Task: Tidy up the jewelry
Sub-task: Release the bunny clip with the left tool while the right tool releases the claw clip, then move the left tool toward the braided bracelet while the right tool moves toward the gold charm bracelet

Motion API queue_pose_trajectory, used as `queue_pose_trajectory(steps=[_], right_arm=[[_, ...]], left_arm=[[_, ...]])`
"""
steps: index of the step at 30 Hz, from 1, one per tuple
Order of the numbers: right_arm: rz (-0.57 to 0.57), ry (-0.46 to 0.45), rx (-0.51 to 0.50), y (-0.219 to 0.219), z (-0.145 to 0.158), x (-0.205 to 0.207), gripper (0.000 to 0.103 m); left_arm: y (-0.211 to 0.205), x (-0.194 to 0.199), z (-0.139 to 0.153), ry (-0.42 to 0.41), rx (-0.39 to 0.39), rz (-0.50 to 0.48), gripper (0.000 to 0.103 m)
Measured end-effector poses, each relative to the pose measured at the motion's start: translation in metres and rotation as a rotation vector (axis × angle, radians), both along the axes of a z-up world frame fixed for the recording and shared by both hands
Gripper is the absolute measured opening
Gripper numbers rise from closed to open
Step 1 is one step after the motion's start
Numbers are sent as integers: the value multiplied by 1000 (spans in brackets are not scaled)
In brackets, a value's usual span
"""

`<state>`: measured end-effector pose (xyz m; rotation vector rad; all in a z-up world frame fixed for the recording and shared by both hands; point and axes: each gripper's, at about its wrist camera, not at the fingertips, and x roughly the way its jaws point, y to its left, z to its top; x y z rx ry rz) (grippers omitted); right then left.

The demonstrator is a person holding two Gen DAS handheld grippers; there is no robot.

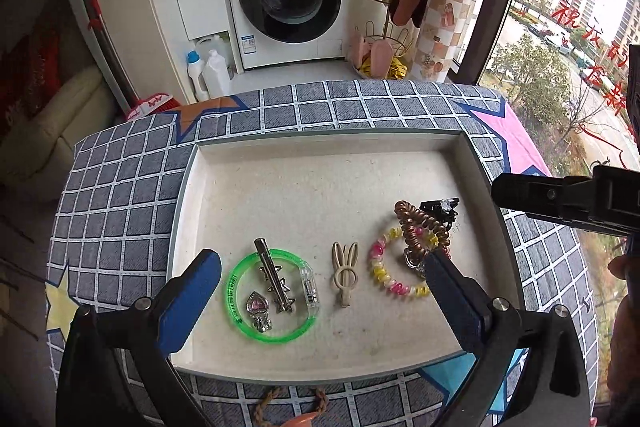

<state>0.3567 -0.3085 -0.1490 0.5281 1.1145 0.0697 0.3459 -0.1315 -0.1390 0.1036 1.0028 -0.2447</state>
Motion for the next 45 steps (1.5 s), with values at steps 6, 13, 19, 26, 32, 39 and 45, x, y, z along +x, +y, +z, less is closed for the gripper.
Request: queue_pose_trajectory(steps=[6, 13, 19, 26, 32, 39, 45], right_arm=[[-8, -25, -5, 7, 8, -18, 90], [1, -45, -26, 22, 15, -38, 90], [-1, -50, -48, 32, 21, -52, 91], [21, -27, -37, 44, 25, -72, 91], [58, 3, -52, 59, 25, -97, 91], [121, 73, -71, 87, 7, -136, 91], [220, 156, -117, 120, -22, -178, 91]], left_arm=[[13, -20, 1, 17, 15, 0, 103], [28, -43, 1, 36, 24, 15, 103], [45, -63, 6, 29, 40, 32, 103], [70, -86, -3, 61, 64, 55, 103], [85, -102, -18, 105, 71, 68, 103], [94, -111, -38, 174, 57, 75, 103], [100, -111, -51, 199, 50, 104, 103]])
